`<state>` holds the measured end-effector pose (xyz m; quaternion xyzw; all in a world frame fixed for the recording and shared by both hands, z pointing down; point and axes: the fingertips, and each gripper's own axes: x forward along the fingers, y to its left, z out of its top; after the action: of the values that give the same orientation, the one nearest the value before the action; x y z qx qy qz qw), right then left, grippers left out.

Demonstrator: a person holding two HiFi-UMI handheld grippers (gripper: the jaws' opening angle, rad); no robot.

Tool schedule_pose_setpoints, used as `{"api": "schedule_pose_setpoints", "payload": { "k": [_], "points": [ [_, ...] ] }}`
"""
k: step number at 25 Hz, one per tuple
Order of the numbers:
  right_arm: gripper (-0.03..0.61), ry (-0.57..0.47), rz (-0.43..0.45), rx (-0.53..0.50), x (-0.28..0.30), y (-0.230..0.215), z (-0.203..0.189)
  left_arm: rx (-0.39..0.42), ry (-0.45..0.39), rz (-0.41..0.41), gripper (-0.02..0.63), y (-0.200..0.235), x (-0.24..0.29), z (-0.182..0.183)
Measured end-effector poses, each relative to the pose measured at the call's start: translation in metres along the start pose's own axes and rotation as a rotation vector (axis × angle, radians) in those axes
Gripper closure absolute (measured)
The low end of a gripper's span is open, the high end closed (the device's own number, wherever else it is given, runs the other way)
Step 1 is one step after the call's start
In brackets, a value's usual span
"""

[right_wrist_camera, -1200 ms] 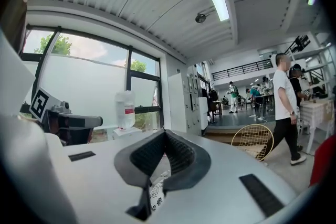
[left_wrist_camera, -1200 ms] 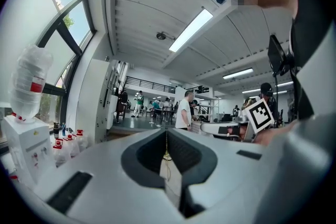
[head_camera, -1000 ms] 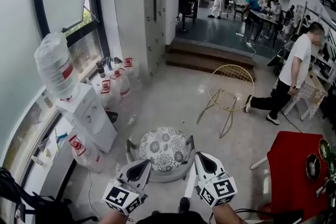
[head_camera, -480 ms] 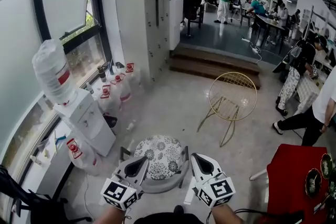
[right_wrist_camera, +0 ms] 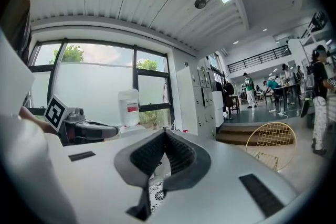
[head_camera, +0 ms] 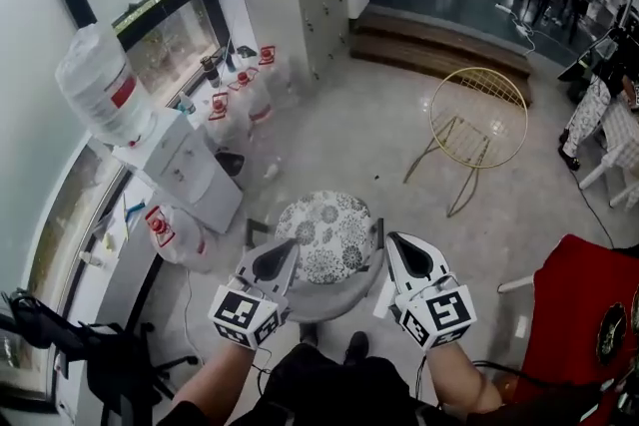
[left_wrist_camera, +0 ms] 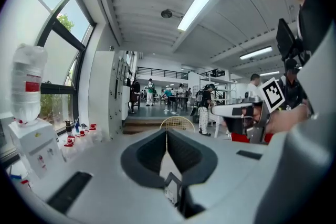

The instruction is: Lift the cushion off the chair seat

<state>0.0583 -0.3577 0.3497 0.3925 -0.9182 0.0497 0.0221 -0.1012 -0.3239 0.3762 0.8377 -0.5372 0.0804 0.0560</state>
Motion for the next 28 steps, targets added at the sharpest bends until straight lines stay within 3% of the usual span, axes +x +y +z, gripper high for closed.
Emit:
{"api": "schedule_pose_setpoints", "payload": {
  "k": [11, 14, 19, 28],
  "points": [
    [0.572, 0.12, -0.12, 0.061, 0.046, -0.027, -0.054, 0.006, 0.268, -0.081, 0.603, 0.06, 0.085, -0.117],
    [0.572, 0.142, -0.142, 0.07, 0.058, -0.033, -0.07, 0.015, 0.307, -0.105, 0.537, 0.07, 0.109, -0.144],
    [0.572, 0.189, -0.153, 0.071, 0.078, -0.036, -0.095, 0.001, 0.421, -0.155, 0.508, 0.076, 0.131, -0.201],
    [0.572, 0.261, -0.197, 0.118, 0.091, -0.043, -0.141, 0.039, 0.658, -0.247, 0.298, 0.083, 0.163, -0.317]
  ]
}}
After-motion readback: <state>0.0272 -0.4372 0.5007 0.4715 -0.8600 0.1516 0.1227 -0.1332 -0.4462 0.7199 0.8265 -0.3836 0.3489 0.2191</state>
